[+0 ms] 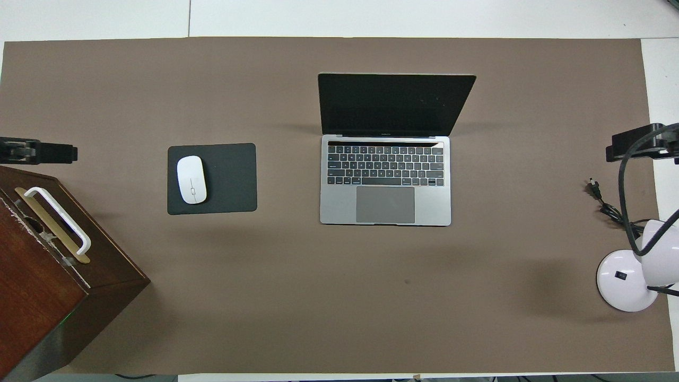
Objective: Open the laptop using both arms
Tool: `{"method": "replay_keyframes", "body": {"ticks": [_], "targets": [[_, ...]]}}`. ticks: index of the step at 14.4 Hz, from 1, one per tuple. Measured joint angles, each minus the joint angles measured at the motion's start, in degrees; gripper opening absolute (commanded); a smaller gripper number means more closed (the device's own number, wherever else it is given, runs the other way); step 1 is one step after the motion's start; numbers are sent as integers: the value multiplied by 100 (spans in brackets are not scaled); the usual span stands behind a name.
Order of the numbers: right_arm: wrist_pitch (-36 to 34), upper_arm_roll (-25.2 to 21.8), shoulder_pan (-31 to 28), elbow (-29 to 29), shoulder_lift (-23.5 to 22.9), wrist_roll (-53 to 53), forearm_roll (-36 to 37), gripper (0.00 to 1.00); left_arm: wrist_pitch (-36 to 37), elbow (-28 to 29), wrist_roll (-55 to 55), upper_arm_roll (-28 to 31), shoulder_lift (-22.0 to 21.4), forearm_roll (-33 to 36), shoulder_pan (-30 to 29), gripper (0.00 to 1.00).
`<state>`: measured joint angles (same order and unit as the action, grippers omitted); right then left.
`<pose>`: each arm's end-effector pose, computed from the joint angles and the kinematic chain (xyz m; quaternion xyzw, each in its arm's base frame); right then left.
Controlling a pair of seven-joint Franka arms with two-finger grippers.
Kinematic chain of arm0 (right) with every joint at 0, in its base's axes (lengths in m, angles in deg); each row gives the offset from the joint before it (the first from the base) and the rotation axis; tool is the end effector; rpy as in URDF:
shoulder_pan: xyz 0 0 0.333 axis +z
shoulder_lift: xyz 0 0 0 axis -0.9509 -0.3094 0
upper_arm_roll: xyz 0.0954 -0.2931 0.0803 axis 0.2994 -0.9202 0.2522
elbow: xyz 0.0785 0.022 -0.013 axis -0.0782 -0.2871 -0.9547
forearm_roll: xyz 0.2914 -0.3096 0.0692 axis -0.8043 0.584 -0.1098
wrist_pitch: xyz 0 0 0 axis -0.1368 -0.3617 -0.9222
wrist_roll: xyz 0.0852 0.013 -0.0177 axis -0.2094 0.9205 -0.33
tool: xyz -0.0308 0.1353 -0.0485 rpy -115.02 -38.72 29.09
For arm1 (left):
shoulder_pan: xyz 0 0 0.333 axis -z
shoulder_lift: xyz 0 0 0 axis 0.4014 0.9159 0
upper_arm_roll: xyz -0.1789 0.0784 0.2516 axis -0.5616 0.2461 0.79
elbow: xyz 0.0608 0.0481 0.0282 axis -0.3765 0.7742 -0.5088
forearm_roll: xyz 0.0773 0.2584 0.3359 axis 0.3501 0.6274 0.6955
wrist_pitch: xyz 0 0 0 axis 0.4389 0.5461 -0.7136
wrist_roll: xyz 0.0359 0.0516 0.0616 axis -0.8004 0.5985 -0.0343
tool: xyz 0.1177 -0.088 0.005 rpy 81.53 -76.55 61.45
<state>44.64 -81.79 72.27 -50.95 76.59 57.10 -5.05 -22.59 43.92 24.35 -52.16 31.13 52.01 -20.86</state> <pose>0.5816 -0.0109 0.6187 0.9993 -0.0366 0.0059 0.0058 0.5903 0.0139 0.5649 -0.9930 0.0593 -0.1019 0.0072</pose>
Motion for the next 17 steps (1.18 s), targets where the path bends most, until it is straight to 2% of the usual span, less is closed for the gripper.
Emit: {"method": "replay_keyframes", "body": {"ticks": [4, 8, 17], "targets": [[-176, -13, -5, -2, -6, 10, 1, 100, 730, -535, 8, -25, 13, -39, -112, 100], [-176, -14, -17, -5, -33, 29, 1, 100, 1190, -585, 19, -55, 49, -141, -112, 100], [-127, -14, -17, -33, -62, 32, 1, 100, 1352, -586, 20, -69, 65, -149, -110, 100]]}}
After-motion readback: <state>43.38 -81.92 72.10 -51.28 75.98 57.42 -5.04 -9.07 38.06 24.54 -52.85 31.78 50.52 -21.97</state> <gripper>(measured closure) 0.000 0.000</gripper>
